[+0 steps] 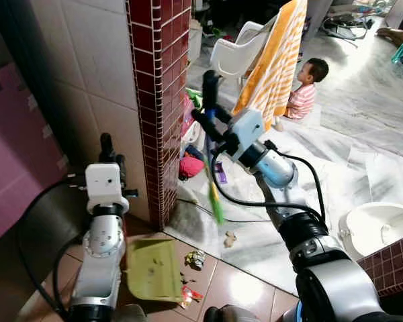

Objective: Sweep floor

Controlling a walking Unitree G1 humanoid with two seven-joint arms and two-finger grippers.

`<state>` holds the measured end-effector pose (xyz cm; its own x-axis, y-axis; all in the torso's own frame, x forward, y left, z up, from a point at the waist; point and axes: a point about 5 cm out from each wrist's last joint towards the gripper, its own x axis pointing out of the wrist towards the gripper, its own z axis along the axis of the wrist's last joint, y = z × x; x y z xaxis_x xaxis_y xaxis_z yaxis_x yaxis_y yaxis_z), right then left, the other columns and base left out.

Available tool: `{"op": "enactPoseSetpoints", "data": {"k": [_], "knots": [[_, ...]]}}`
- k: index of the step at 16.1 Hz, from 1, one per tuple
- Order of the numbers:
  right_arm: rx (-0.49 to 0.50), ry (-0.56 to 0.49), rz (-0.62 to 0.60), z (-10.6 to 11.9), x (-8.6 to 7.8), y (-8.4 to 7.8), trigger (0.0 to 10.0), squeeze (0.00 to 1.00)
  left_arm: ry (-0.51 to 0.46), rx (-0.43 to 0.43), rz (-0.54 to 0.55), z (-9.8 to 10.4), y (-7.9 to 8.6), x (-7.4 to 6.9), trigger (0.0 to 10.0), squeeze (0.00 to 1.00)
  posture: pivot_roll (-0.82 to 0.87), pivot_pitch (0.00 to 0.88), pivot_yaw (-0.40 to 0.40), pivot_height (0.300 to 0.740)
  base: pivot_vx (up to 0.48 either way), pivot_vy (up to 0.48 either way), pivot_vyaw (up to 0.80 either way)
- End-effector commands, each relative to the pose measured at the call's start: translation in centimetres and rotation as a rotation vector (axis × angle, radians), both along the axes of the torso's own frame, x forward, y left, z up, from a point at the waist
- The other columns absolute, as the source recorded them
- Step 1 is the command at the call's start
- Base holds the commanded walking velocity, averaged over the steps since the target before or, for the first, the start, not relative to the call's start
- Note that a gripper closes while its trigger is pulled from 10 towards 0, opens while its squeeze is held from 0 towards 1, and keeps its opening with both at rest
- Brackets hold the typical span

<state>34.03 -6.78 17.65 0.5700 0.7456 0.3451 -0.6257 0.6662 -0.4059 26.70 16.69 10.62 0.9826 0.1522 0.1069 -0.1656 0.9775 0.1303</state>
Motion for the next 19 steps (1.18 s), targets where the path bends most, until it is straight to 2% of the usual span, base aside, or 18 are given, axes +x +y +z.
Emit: {"op": "enactPoseSetpoints", "data": {"k": [1, 3, 4, 5, 9, 10, 13, 15, 17, 19], "knots": [[-0.041, -0.064, 0.042, 0.6, -0.2, 0.5, 10.0, 0.0, -0.055, 0.012, -0.008, 1.3, 0.1, 0.1, 10.0, 0.0, 0.07, 0.027, -0.109, 0.74, 0.0, 0.0, 0.0], [-0.13, -0.069, 0.099, -1.1, -1.1, 1.0, 10.0, 0.0, -0.044, 0.021, 0.002, 1.5, 0.2, 0.1, 10.0, 0.0, 0.08, 0.067, -0.105, 0.74, 0.0, 0.0, 0.0], [-0.152, -0.045, 0.087, -1.9, -1.1, 0.6, 10.0, 0.0, -0.049, 0.031, -0.008, 1.8, 0.2, 0.1, 10.0, 0.0, 0.08, 0.076, -0.101, 0.74, 0.0, 0.0, 0.0], [-0.2, -0.041, 0.063, -2.5, -0.9, -0.3, 10.0, 0.0, -0.056, 0.038, -0.021, 2.3, 0.2, 0.1, 10.0, 0.0, 0.09, 0.084, -0.099, 0.74, 0.0, 0.0, 0.0], [-0.239, -0.018, -0.084, -3.1, 0.1, -2.8, 10.0, 0.0, -0.038, 0.064, 0.003, 2.2, 1.2, -0.1, 10.0, 0.0, 0.1, 0.096, -0.095, 0.74, 0.0, 0.0, 0.0], [-0.249, 0.013, -0.123, -3.9, 0.1, -3.6, 10.0, 0.0, -0.025, 0.058, 0.029, 1.9, 1.7, 0.1, 10.0, 0.0, 0.09, 0.099, -0.1, 0.74, 0.0, 0.0, 0.0], [-0.258, 0.068, -0.12, -5.6, -0.5, -3.6, 10.0, 0.0, -0.013, 0.062, 0.042, 1.7, 2.0, 0.7, 10.0, 0.0, 0.08, 0.096, -0.102, 0.74, 0.0, 0.0, 0.0], [-0.24, 0.071, -0.119, -5.5, -0.5, -3.4, 10.0, 0.0, -0.009, 0.054, 0.054, 1.6, 2.3, 0.8, 10.0, 0.0, 0.08, 0.087, -0.098, 0.74, 0.0, 0.0, 0.0], [-0.187, 0.147, -0.12, -5.7, -0.2, -3.6, 10.0, 0.0, -0.01, 0.05, 0.056, 1.5, 2.3, 0.7, 10.0, 0.0, 0.07, 0.076, -0.105, 0.74, 0.0, 0.0, 0.0], [-0.186, 0.188, -0.07, -6.0, -0.3, -3.0, 10.0, 0.0, -0.011, 0.038, 0.062, 1.2, 2.4, 1.1, 10.0, 0.0, 0.06, 0.064, -0.109, 0.74, 0.0, 0.0, 0.0]]}}
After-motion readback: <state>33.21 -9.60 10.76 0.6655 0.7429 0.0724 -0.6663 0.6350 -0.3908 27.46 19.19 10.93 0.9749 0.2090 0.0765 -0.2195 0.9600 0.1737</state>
